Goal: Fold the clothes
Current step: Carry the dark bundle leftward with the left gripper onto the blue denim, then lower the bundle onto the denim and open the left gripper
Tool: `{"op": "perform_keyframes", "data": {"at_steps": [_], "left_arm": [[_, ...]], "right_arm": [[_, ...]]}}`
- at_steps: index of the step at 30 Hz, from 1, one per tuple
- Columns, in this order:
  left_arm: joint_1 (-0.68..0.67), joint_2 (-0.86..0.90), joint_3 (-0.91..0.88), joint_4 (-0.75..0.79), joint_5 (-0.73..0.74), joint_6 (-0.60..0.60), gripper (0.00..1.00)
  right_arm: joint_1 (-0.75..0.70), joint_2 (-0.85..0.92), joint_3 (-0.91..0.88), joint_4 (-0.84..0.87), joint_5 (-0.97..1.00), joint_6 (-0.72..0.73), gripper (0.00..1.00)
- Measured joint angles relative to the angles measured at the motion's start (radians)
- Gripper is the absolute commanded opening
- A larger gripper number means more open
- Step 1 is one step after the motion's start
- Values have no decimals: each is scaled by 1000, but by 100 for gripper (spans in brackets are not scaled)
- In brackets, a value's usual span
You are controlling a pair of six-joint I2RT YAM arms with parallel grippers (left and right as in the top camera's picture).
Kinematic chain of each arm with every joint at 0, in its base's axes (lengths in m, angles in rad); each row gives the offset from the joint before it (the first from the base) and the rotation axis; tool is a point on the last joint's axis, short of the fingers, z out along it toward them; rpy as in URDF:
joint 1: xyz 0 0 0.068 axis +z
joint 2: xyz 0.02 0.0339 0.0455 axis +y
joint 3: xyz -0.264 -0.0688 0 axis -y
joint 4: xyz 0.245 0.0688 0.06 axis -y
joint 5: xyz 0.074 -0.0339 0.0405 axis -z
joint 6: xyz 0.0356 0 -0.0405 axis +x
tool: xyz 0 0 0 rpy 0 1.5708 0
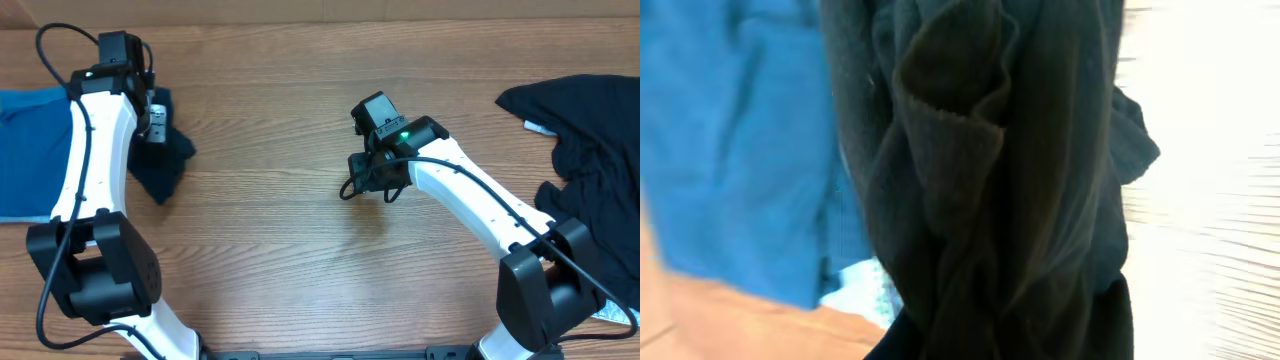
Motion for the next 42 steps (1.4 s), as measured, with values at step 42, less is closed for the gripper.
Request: {"op": "perform_keyframes", "data": {"at_steps": [42], "left_arm": [[542, 4, 104, 204, 403, 34, 16]], "right_arm": [[0, 0, 0, -17, -8, 0, 54]]}}
